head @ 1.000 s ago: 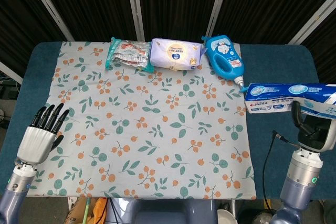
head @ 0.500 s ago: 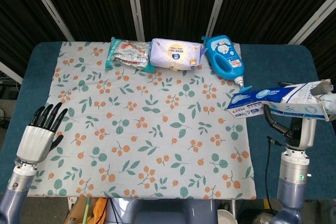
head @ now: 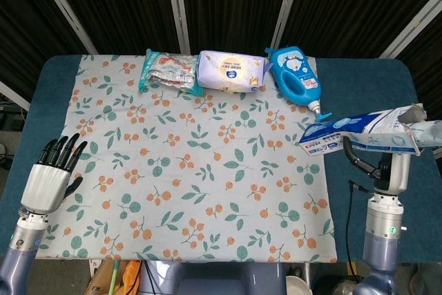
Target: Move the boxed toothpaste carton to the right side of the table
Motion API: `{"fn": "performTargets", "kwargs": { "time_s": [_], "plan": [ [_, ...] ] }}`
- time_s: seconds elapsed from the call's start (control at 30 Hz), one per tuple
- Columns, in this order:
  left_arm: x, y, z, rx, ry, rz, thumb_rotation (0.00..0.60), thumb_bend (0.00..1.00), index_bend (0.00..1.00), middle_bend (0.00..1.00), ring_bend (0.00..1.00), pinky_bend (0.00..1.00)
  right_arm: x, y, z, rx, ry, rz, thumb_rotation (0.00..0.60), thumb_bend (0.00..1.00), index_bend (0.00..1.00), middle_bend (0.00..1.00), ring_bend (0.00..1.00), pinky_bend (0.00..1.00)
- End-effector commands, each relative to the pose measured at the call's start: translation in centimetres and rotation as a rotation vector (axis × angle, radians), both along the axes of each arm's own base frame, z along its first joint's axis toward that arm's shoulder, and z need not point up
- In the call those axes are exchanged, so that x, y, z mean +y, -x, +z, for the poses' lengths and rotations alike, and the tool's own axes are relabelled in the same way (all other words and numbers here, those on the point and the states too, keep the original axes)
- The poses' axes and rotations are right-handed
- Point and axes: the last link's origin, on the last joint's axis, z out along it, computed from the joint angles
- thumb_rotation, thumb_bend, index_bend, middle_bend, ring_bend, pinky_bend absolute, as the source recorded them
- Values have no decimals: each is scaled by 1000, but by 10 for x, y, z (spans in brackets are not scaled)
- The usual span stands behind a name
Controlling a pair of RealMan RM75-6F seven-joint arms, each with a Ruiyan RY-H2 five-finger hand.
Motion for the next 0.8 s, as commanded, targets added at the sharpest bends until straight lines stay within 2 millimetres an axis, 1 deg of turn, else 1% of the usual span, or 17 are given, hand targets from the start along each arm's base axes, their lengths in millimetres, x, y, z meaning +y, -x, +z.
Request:
{"fn": "performTargets", "kwargs": {
  "time_s": [0.03, 0.07, 0.13, 0.27, 0.33, 0.37, 0.4, 0.5, 0.73, 0.8],
  "plan": [
    [0, 0, 0, -1, -1, 1, 600, 202, 121, 52, 127, 179, -1, 1, -5, 55, -26, -7, 600, 468, 304, 488, 459, 503],
    [0, 0, 0, -2, -1, 2, 600, 202, 121, 52, 127, 179, -1, 1, -6, 68, -39, -7, 600, 468, 270, 455, 428, 474],
    [0, 0, 0, -4, -1, 4, 600, 201, 121, 52, 127, 179, -1, 1, -8, 84, -66, -9, 600, 469, 241, 428, 403, 451],
    [0, 0, 1, -7, -3, 5, 600, 202, 121, 52, 127, 179, -1, 2, -10, 77, -103, -12, 600, 469, 217, 382, 378, 436],
    [0, 0, 1, -10, -3, 6, 600, 201, 122, 52, 127, 179, -2, 2, -11, 75, -113, -14, 600, 469, 210, 375, 374, 434],
    [1, 0, 1, -11, -3, 6, 600, 201, 122, 52, 127, 179, -3, 2, -11, 72, -118, -13, 600, 469, 213, 375, 384, 434],
    [1, 0, 1, -12, -3, 7, 600, 201, 122, 52, 127, 179, -2, 3, -12, 71, -125, -15, 600, 469, 239, 391, 417, 440],
    [1, 0, 2, -13, -4, 9, 600, 201, 123, 53, 127, 179, -1, 4, -12, 73, -118, -18, 600, 469, 346, 476, 537, 473],
    [1, 0, 2, -16, -3, 14, 600, 201, 123, 53, 127, 179, -1, 3, -14, 88, -127, -13, 600, 469, 374, 510, 571, 477],
    [1, 0, 2, -16, -3, 15, 600, 201, 123, 53, 127, 179, 0, 3, -14, 83, -122, -12, 600, 469, 414, 540, 602, 485]
  ]
}}
